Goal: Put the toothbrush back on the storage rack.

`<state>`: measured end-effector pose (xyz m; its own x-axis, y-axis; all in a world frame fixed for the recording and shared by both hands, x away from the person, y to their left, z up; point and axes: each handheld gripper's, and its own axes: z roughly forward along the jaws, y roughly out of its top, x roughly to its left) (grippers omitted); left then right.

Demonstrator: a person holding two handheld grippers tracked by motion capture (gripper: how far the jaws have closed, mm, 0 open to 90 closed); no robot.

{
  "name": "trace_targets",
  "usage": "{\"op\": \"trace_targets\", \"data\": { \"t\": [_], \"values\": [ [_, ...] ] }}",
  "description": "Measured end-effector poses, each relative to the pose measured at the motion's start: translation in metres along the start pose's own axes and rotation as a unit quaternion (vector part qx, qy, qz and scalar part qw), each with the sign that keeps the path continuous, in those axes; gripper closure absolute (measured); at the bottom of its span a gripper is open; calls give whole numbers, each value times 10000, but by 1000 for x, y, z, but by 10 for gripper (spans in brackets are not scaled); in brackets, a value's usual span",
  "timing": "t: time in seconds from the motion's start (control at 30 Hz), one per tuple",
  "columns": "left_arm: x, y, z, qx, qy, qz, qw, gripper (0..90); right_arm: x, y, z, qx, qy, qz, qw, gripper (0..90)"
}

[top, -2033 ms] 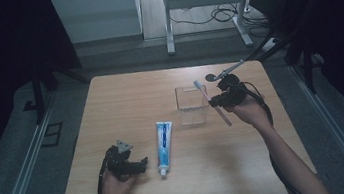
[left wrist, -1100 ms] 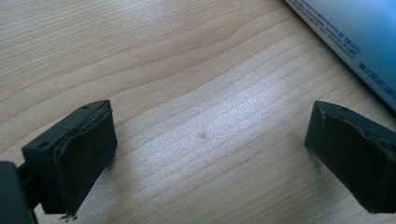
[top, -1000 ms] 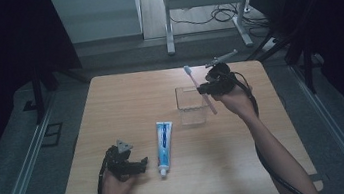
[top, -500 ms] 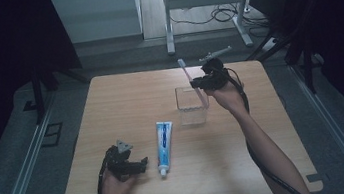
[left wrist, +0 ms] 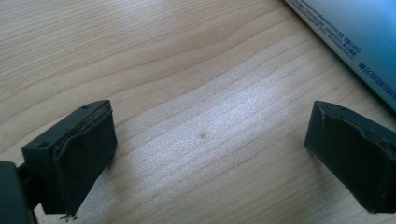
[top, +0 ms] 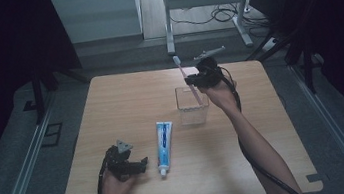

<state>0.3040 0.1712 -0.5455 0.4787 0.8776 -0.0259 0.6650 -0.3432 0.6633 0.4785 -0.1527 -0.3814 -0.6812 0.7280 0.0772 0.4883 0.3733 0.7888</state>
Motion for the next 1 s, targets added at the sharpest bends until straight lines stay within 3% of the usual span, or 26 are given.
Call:
{"op": "trace_targets", "data": {
  "t": [0.37, 1.0],
  "values": [
    [0, 0, 0, -3, -8, -1, 10000, 22, -6, -14, 18, 67, -47, -63, 9999, 783],
    [0, 0, 0, 5, -5, 11, 10000, 22, -3, -42, 43, 344, -34, -230, 9991, 782]
  ]
}}
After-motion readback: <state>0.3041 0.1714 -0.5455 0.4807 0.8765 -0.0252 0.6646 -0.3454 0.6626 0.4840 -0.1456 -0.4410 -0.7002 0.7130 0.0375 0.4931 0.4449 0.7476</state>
